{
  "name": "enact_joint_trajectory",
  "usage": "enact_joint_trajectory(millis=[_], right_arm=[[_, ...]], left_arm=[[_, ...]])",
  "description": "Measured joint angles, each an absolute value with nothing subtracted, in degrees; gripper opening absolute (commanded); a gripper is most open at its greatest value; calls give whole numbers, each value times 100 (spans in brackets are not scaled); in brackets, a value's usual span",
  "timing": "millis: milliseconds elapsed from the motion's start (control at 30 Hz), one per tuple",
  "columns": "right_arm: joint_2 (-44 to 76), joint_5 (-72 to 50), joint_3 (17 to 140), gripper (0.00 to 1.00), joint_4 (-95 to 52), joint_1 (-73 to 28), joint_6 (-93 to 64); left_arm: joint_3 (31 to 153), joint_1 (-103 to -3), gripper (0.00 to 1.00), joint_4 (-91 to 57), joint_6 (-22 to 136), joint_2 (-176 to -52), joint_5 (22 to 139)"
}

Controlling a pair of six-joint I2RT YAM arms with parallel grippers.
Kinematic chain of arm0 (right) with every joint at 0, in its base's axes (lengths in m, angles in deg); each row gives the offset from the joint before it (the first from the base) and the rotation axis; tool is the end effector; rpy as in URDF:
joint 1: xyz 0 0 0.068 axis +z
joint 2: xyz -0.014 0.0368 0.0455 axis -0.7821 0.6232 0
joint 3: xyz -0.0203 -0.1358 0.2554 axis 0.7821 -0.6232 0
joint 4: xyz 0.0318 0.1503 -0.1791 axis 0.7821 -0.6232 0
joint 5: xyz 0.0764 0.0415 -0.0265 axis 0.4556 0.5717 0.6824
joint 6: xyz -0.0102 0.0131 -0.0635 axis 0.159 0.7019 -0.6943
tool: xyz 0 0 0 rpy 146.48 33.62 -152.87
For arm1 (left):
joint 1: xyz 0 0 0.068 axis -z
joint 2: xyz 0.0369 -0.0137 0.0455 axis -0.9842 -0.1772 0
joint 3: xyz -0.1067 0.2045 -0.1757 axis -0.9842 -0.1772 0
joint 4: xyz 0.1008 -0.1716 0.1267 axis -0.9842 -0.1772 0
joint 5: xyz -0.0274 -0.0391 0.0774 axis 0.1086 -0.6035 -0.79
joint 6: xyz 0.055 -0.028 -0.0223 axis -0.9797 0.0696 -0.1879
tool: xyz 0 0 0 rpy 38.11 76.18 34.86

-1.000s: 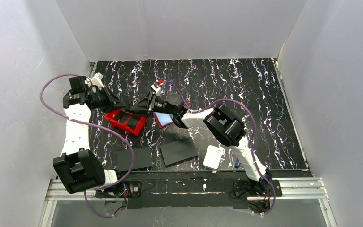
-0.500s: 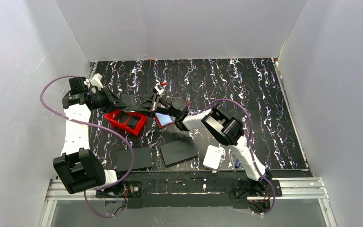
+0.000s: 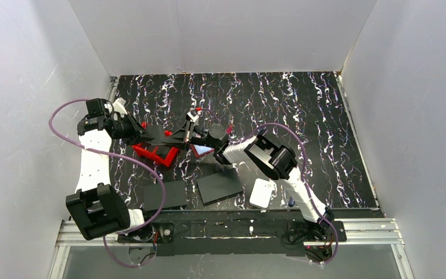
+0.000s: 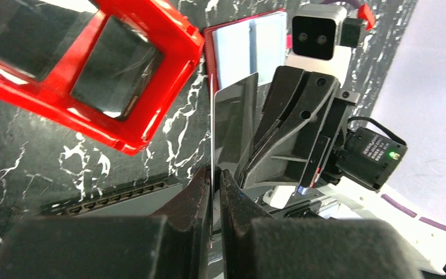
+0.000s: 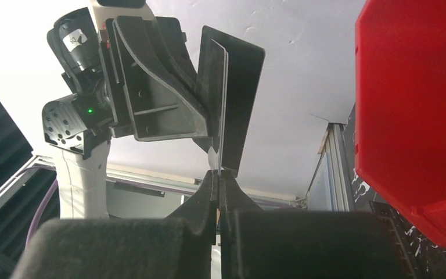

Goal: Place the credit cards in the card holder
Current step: Place the card holder in the storage box.

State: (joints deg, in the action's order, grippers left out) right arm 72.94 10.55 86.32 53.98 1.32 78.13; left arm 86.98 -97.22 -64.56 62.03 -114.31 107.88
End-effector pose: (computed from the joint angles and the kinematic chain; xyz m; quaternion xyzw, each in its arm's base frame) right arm 0.2925 0.4261 0.2011 0.0308 0.5885 0.8061 0.0542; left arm 0.2406 0.0439 0.3194 -0.1771 0.8929 -0.2906 0.2949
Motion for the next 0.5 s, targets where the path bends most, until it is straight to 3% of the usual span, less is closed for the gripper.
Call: enact_joint_trajectory(millis=[333, 500], right_arm=[[7330, 1135, 8641, 1, 4644, 38, 7016], [7358, 1273, 9549, 1, 2242, 38, 5239]], left_arm=[[8698, -9806, 0, -6622, 6070, -11303, 9220], [8705, -9806, 0, -6688, 6073, -11113, 8797]])
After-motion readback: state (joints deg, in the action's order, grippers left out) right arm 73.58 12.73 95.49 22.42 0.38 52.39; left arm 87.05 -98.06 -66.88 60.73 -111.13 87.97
